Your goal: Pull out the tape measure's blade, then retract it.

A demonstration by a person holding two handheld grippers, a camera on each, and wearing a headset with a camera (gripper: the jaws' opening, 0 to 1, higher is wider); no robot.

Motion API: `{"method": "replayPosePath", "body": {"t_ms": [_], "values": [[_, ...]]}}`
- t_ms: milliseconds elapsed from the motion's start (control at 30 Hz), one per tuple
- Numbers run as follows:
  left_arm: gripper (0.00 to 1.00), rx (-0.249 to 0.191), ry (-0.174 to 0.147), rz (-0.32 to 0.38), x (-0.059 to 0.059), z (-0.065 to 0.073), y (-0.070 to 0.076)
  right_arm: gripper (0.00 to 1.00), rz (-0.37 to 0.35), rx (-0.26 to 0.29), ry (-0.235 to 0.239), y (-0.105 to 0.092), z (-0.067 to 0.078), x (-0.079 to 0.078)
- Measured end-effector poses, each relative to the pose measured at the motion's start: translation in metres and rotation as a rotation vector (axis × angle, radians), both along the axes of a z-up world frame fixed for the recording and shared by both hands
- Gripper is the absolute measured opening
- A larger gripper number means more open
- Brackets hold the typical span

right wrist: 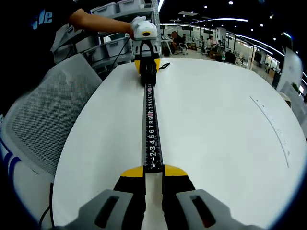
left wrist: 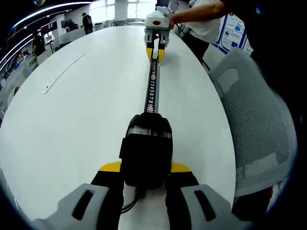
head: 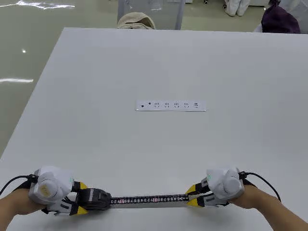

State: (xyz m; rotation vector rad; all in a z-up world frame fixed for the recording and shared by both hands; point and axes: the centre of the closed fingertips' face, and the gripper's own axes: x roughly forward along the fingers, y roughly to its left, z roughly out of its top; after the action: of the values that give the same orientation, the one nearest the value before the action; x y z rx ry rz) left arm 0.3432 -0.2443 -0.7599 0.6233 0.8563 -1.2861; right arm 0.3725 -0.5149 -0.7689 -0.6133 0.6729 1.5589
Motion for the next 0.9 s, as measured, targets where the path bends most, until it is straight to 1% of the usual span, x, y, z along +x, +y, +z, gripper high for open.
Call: {"method": "replayPosePath", "body": {"t_ms": [133,267,333,467,567,767,900], "values": [[0.29,0.003,0.0,-0.002,0.001,-0.001,0.0,0.09,0.0,-0.003,-0.002,0.0,0.0,0.0],[0.29,0.005,0.001,-0.006,0.001,0.0,-0.005,0.1,-0.002,-0.008,-0.007,0.0,-0.001,0.0],[0.29,0.011,0.001,-0.012,0.001,-0.001,-0.003,0.1,-0.003,-0.011,-0.012,0.0,-0.002,0.0],[0.29,0.011,0.002,-0.009,0.0,0.0,-0.004,0.1,-0.008,-0.014,-0.012,0.001,-0.002,0.0],[0.29,0.014,0.002,-0.011,0.001,-0.001,-0.003,0.11,-0.006,-0.019,-0.012,0.0,-0.006,-0.001],[0.3,0.018,0.001,-0.015,0.001,-0.001,-0.004,0.11,-0.006,-0.029,-0.017,0.0,-0.007,-0.002],[0.3,0.024,0.003,-0.018,0.0,-0.001,-0.004,0.12,-0.003,-0.042,-0.019,0.0,-0.011,-0.002]]}}
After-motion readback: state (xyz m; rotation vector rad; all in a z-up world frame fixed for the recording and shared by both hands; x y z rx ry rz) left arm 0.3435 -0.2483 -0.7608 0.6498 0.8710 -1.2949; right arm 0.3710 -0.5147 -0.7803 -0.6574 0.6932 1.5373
